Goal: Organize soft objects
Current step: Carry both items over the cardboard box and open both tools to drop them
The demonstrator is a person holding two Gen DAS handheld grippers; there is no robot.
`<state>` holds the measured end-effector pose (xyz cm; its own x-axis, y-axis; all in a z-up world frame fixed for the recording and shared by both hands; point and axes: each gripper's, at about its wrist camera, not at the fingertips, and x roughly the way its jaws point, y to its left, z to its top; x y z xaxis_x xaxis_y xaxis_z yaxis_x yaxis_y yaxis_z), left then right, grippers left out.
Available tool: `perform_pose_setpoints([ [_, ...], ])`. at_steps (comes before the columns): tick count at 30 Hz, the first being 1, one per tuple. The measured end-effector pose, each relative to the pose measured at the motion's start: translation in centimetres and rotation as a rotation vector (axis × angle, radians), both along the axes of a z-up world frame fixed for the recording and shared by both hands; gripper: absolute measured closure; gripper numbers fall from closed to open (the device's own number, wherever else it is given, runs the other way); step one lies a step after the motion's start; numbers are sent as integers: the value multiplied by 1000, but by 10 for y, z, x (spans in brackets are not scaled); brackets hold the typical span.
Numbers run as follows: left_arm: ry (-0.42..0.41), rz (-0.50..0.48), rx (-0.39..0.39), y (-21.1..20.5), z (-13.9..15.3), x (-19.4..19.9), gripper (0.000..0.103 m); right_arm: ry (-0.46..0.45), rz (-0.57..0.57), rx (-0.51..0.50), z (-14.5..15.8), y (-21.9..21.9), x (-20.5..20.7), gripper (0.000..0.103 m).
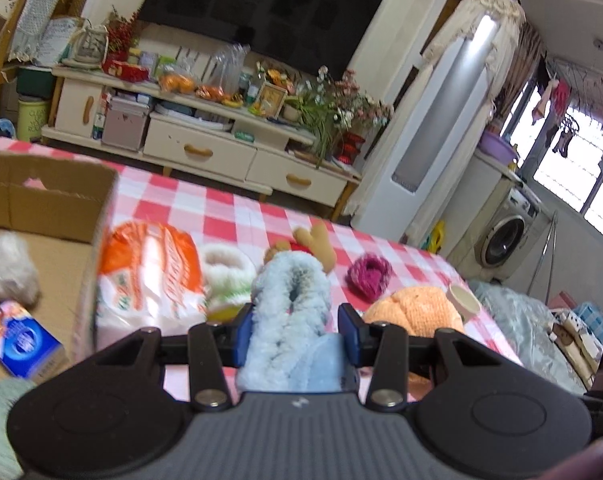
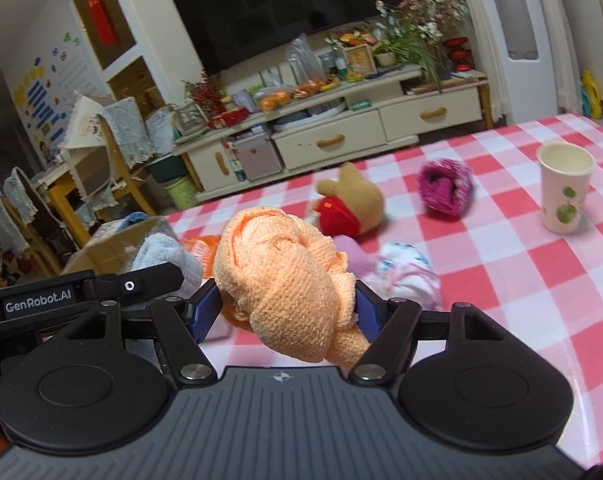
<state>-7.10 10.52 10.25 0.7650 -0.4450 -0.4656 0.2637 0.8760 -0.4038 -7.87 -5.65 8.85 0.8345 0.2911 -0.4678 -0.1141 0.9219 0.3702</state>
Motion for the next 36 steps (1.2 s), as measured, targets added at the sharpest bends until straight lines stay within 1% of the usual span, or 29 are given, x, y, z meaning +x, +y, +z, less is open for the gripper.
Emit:
perform_pose_setpoints([
  [6, -47, 61, -11, 28, 16, 0, 60, -43, 70, -8, 12, 28, 10, 17],
  [13, -81, 183, -8, 74, 28, 4, 59, -81, 191, -8, 20, 70, 20, 16],
  [19, -88, 294, -1, 113, 30, 8, 59, -109, 305, -24, 24, 113, 28, 16],
  [26, -80, 417, 12, 157, 29, 16, 59, -108, 421, -43, 17, 156, 35, 16],
  [30, -61, 447, 17, 179, 25, 18, 59, -87, 477, -55, 8, 180, 38, 15],
  [36, -51, 453, 52, 189, 23, 18, 58, -68, 533, -93, -4, 204, 39, 14],
])
